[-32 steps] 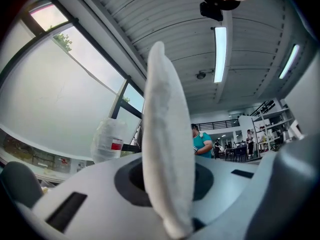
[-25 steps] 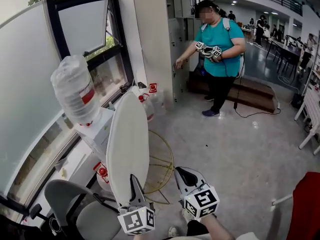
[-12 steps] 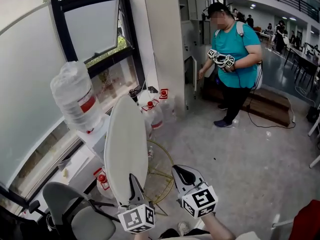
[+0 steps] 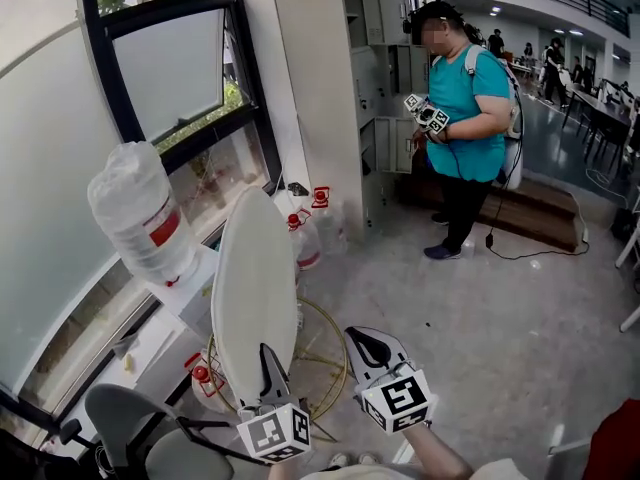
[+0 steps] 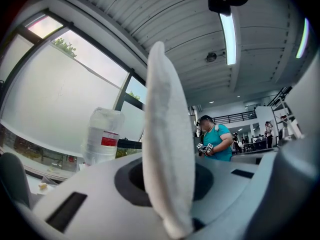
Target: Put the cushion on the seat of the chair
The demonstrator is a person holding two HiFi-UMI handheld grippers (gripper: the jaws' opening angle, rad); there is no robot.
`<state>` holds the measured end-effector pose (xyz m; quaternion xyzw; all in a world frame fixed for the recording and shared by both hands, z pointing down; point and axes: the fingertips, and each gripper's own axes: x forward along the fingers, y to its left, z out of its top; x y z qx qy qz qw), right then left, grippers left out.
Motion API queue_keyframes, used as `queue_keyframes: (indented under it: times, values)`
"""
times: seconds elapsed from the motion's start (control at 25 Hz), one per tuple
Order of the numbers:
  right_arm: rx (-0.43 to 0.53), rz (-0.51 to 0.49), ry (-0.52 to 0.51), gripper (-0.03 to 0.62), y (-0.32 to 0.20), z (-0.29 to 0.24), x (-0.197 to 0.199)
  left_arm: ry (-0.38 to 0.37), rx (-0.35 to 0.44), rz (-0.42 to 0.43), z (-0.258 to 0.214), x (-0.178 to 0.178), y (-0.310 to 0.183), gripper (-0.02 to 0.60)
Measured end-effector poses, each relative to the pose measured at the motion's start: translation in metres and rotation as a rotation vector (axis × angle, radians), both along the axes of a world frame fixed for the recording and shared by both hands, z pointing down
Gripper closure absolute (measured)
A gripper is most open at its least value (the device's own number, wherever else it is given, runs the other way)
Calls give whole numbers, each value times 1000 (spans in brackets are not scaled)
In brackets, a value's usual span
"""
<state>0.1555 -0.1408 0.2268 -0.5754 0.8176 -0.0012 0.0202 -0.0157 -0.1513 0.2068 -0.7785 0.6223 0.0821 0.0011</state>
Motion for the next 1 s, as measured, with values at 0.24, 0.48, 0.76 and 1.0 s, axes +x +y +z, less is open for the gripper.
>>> queue_keyframes:
  times: [0.24,0.48,0.76,1.0]
  values:
    - [7,28,26,576,-11,2,-3,-3,2,17,1,-3,-11,524]
    - [15,35,17,576,-19,4,-14,-5,-12,14,8,-17,-14,524]
    - [19,21,21,576,-24,8,-27,-6,-20,-7,13,-32,-11,524]
    - [23,12,16,576,-34,5,-32,-14,-28,-31,13,-43,-13,524]
